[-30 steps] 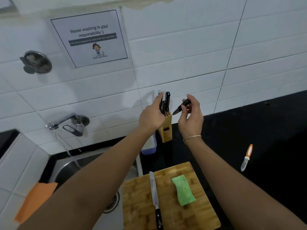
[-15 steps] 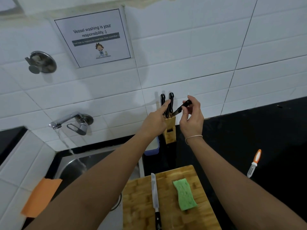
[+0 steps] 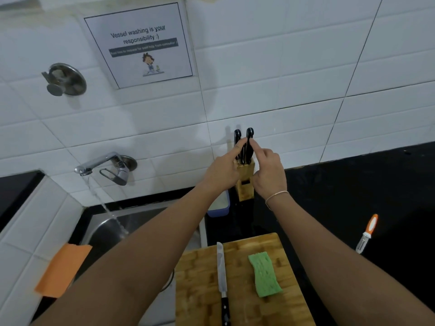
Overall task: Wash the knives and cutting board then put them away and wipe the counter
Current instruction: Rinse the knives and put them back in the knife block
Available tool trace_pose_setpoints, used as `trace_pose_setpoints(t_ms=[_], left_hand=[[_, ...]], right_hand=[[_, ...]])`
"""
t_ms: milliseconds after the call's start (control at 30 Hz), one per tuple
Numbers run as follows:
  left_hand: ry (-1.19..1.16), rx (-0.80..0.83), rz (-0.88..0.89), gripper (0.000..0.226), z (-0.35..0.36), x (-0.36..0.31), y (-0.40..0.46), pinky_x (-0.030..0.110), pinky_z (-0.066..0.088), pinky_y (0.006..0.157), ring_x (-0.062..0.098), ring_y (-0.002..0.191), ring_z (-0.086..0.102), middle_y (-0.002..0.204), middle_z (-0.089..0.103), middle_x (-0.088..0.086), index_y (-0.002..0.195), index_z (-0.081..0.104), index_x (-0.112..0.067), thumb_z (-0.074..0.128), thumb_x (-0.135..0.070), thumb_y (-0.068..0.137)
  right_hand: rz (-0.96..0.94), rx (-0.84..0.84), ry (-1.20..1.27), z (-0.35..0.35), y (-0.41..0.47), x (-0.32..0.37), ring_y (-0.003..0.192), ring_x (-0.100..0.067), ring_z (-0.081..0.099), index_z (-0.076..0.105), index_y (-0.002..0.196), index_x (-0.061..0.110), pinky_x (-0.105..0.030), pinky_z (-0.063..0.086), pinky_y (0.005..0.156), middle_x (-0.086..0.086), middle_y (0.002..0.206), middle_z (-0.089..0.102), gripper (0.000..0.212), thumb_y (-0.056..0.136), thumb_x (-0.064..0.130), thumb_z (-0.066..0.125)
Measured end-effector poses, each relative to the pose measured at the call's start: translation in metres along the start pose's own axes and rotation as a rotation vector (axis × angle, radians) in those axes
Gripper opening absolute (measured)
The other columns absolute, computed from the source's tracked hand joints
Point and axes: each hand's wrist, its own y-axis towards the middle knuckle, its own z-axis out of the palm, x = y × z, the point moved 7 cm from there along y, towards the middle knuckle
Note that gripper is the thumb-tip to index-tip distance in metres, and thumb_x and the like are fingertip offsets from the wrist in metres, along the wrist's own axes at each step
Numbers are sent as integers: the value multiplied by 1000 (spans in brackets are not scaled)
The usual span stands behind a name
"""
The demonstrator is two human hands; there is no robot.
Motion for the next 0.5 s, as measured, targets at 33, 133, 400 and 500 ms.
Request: trace_pose_setpoints(t_ms=[33,133,400,500], left_hand=[[-7,-2,1,93,1,0,0,52,60,69,35,66,68,73,65,20,155,17,-58,51,0,90],[-14,13,2,93,2,-3,-1,51,61,69,33,66,67,70,63,13,156,16,-56,53,0,91],[192,-38,117,96,-16,0,-18,44,57,64,26,69,66,76,70,7,160,4,-44,41,-11,79],[197,-79,88,72,-9,18,-39,41,56,68,28,78,68,85,72,8,156,35,-27,46,-9,87]], right_hand=[[8,14,-9,1,1,1,99,-27,48,25,155,34,-46,52,81,-9,111,56,97,74,-9,57],[25,47,2,6,-3,3,100,-26,48,17,158,33,-45,52,84,-8,115,55,102,75,-7,60],[110,200,130,41,-75,9,93,-23,61,57,116,25,-40,56,79,-1,102,63,35,83,12,56],[156,653,59,82,-111,21,89,-21,66,65,95,32,-35,57,77,4,95,69,20,85,18,55]])
